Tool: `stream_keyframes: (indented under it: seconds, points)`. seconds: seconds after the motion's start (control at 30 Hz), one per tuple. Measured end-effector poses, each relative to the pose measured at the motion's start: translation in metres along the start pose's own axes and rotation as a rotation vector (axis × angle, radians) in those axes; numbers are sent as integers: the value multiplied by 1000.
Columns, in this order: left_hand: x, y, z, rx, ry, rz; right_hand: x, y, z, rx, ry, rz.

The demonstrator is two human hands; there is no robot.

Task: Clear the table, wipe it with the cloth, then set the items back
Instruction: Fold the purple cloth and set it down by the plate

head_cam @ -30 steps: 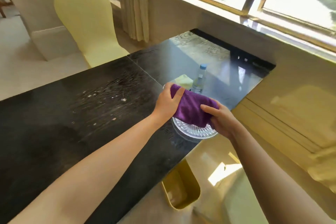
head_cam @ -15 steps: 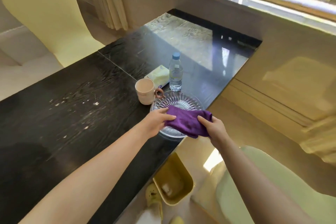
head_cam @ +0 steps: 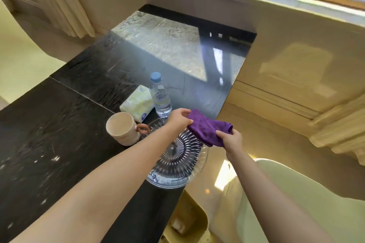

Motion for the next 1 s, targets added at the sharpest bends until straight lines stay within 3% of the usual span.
stream_keyframes:
  seconds: [0.2, 0.37, 0.5, 0.73, 1.0]
  points:
    - [9, 26, -68, 112, 137, -92, 12, -56, -71, -160, 47, 170]
    - [16, 14, -114, 130, 216, -263, 27, -50, -119, -245, 83, 399]
    - [26, 11, -136, 174, 237, -319, 27, -36, -135, -330, 128, 419]
    - [44, -2, -140, 179, 165, -440, 16, 0, -142, -253, 63, 380]
    - [57, -14, -113, 49, -22, -666, 4, -14, -140, -173, 31, 785]
Point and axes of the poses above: each hand's wrist, its own z-axis away from the middle knuckle, its own x-axis out of the palm, y = z × x, the point moved 7 cm from there along -z, towards the middle knuckle, and after that the axes turned 3 degrees about z, right-handed, at the moved point
